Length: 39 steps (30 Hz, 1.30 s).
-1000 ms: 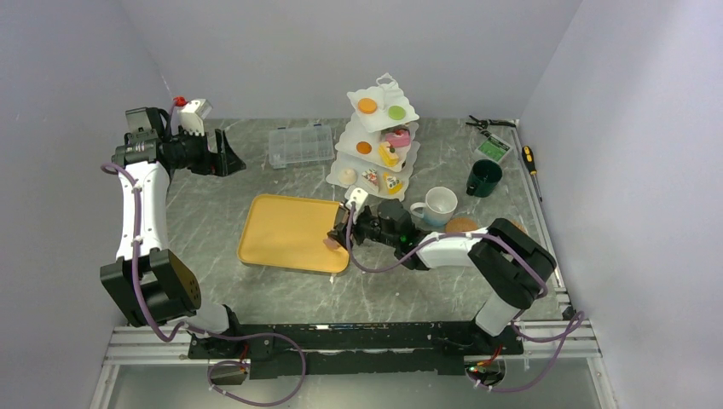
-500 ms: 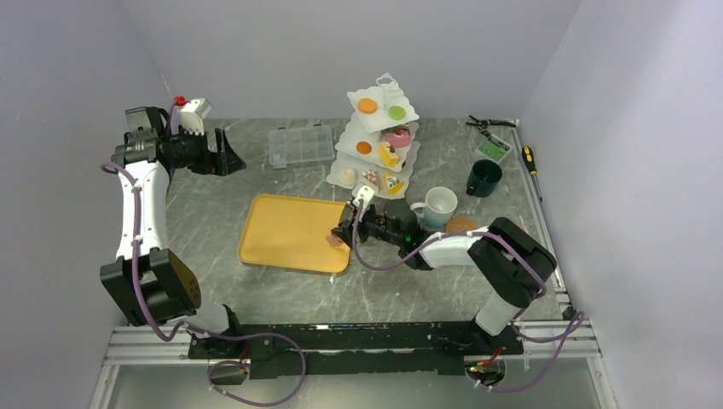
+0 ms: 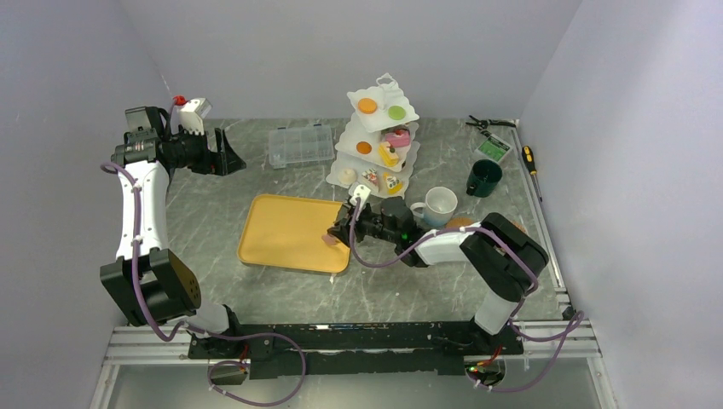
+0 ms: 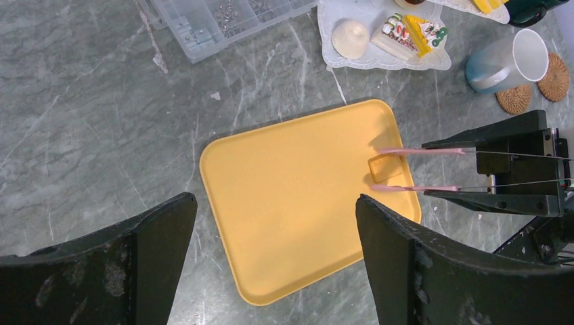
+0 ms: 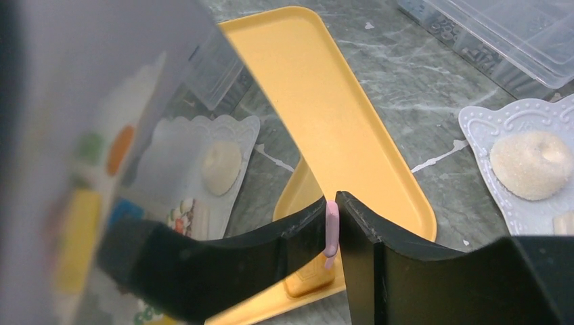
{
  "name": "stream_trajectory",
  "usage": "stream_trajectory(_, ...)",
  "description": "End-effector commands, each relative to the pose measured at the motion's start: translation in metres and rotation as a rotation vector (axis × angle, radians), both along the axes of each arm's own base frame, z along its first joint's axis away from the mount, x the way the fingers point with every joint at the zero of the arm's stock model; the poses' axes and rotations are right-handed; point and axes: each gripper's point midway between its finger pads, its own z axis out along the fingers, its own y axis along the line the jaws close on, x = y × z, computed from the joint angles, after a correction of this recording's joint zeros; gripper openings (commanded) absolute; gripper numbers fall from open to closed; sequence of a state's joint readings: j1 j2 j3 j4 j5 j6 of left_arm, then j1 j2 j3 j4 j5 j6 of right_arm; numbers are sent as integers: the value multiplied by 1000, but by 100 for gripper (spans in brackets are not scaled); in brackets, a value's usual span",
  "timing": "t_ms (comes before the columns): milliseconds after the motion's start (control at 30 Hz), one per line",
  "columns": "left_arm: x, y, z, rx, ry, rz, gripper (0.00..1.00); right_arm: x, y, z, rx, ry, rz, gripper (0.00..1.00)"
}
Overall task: Serve the afternoon tea
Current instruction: Pick up the desert from the tray.
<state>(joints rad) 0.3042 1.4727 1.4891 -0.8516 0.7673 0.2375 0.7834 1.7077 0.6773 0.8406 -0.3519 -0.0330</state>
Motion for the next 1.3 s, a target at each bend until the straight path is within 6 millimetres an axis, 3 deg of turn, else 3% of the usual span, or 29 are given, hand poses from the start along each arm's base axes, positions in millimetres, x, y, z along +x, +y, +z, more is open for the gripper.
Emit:
stream_trajectory(0, 2, -5, 17, -15, -45, -19, 94, 3, 3, 10, 24, -26, 13, 60)
stream_trajectory(167, 2, -6, 17, -23, -44, -18, 94, 3, -2, 16, 35, -40, 1, 46)
stream_trajectory(333, 2, -7, 19, -27, -50, -19, 93, 3, -3, 30, 63, -55, 5, 42)
stream_trajectory(467, 1, -7, 20, -25, -54, -23, 94, 4, 0, 57, 105, -87, 8, 41)
stream_trajectory(600, 1, -7, 19, -25, -50, -23, 94, 6, 2, 101, 140, -146, 14, 42)
stream_trajectory(800, 1, -7, 15, -24, -41, -23, 93, 25, -10, 189, 201, -250, -31, 41)
stream_trajectory(933, 0, -7, 16, -22, -47, -23, 94, 43, -35, 254, 261, -327, -104, 41)
stream_trajectory(1100, 1, -7, 16, -21, -51, -26, 94, 66, -72, 322, 268, -443, -248, 41)
stream_trajectory(1267, 0, -8, 18, -24, -57, -32, 93, 85, -115, 358, 277, -502, -404, 42)
